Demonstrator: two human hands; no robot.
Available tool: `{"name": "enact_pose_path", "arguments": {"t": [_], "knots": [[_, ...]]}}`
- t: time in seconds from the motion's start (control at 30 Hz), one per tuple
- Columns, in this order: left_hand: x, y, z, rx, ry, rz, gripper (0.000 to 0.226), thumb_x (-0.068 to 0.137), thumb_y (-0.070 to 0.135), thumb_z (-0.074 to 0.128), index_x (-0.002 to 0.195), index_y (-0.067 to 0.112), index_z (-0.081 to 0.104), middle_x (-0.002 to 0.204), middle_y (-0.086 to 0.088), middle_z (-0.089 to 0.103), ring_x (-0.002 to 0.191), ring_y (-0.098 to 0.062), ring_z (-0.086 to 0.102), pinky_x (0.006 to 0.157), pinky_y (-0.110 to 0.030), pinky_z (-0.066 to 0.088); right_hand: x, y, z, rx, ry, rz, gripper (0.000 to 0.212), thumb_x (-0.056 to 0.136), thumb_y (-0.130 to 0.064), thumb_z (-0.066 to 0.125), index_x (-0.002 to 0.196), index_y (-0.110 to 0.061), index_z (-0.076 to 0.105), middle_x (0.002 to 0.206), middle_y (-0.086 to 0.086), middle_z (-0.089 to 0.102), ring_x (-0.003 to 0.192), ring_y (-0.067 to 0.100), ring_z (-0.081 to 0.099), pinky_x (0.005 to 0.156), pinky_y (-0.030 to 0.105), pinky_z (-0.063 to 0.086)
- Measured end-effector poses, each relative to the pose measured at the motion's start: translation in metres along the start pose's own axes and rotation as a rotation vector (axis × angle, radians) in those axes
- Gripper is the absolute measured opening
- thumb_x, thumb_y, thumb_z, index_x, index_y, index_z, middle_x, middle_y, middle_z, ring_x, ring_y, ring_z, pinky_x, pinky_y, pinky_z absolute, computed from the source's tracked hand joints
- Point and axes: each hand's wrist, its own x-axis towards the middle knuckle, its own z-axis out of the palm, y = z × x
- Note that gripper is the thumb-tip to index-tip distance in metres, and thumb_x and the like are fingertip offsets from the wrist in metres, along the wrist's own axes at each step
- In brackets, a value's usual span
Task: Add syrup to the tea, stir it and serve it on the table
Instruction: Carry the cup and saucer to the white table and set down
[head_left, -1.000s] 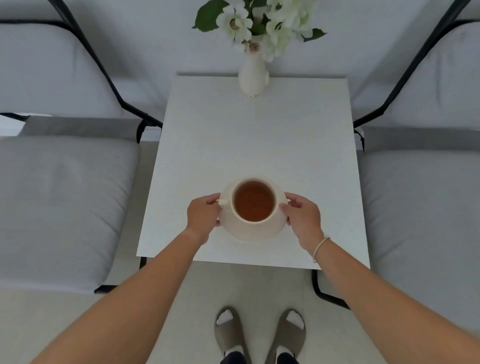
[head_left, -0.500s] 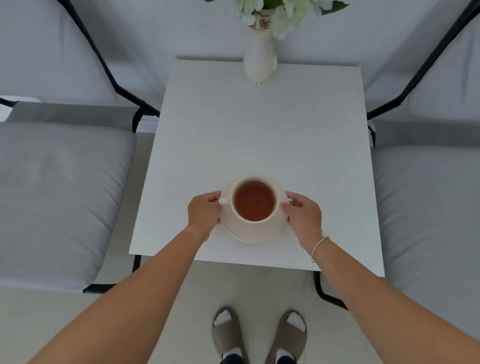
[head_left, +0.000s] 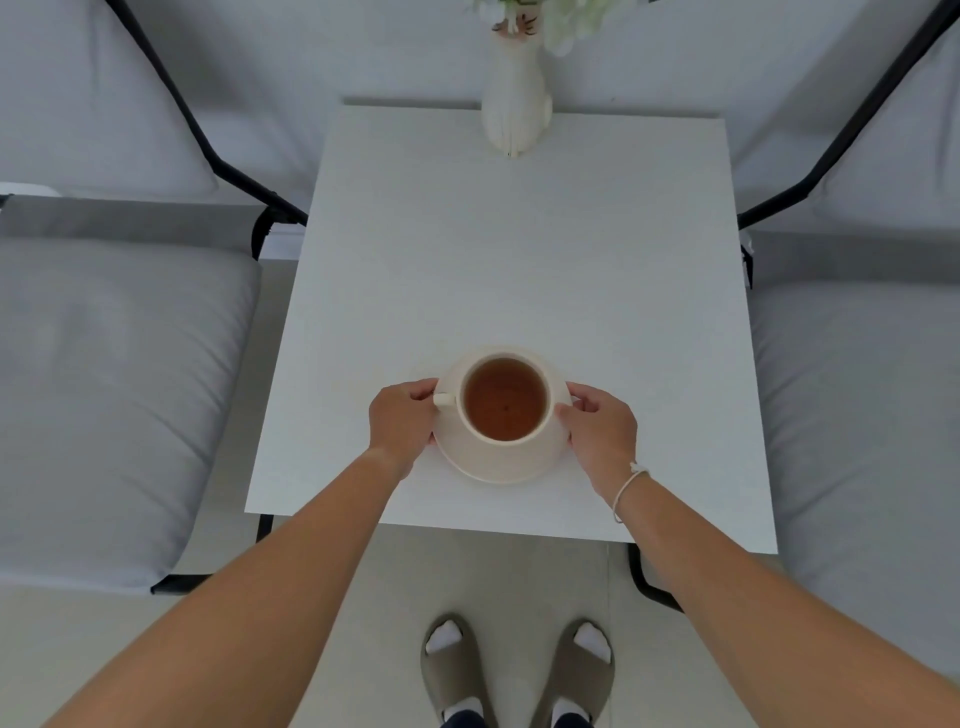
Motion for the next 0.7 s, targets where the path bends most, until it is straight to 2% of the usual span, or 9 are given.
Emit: {"name": "enact_pose_path", "arguments": {"t": [0.13,0.4,0.53,0.7], "knots": [[0.003,-0.003,0.001,0.011,0.006,0.011,0.041,0.08,-0.003,0.046,0.079,0.028,0.073,0.088,-0.004,0.07,0.082,-0.024,0.06,0.077,-0.048,0.057,0.002,0.002,0.002,-0.035,0.017,-0.012,0.028,0.079,0.0,0.057,0.096,-0.016,0.072,0.07,0.0,0.052,0.068,0.014,0.045,0.062,0.017,0.038],[0.006,-0.006,0.002,0.01,0.033,0.018,0.04,0.081,0.0,0.048,0.078,0.031,0.074,0.087,0.0,0.072,0.085,-0.024,0.062,0.078,-0.049,0.058,0.003,0.002,0.002,-0.097,0.026,-0.03,0.02,0.077,0.001,0.057,0.09,-0.003,0.07,0.072,0.005,0.047,0.069,0.016,0.041,0.064,0.022,0.035],[0.006,-0.008,0.002,-0.007,0.039,0.018,0.036,0.082,0.0,0.048,0.089,0.023,0.075,0.09,0.001,0.071,0.087,-0.023,0.062,0.078,-0.045,0.058,0.002,0.003,0.002,-0.119,0.017,-0.054,0.02,0.078,0.0,0.056,0.09,-0.005,0.07,0.071,0.006,0.046,0.068,0.016,0.04,0.061,0.02,0.034],[0.008,-0.011,0.002,0.005,0.052,0.031,0.031,0.082,0.004,0.054,0.101,0.016,0.075,0.097,-0.005,0.072,0.088,-0.024,0.064,0.074,-0.039,0.058,0.002,0.006,0.003,-0.164,0.022,-0.093,0.018,0.077,-0.001,0.056,0.091,0.002,0.067,0.07,0.007,0.042,0.067,0.016,0.037,0.06,0.021,0.032]]}}
